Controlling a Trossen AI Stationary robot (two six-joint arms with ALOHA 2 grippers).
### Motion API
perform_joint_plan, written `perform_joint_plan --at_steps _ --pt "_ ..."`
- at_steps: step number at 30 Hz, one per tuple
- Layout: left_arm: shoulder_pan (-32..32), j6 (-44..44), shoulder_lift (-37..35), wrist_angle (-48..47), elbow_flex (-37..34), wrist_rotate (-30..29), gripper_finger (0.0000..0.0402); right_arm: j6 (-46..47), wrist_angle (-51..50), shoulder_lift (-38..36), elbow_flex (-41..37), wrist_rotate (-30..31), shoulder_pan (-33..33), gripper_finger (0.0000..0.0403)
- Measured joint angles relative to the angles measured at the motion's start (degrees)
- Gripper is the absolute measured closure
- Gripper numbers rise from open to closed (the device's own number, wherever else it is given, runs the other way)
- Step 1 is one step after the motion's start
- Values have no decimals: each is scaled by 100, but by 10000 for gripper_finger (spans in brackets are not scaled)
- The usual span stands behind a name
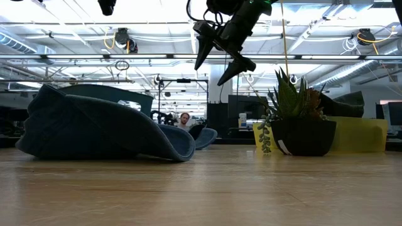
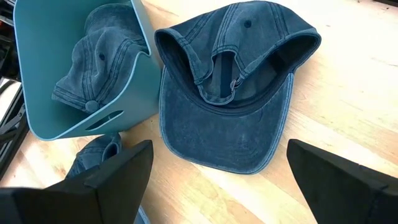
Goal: Pick & Place hat
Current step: Put the top blue cap into the blue bin
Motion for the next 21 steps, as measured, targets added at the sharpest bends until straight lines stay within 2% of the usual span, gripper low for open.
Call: perform_joint_plan --at_steps 21 --pt "0 -71 0 -2 0 172 16 -39 0 0 0 0 2 44"
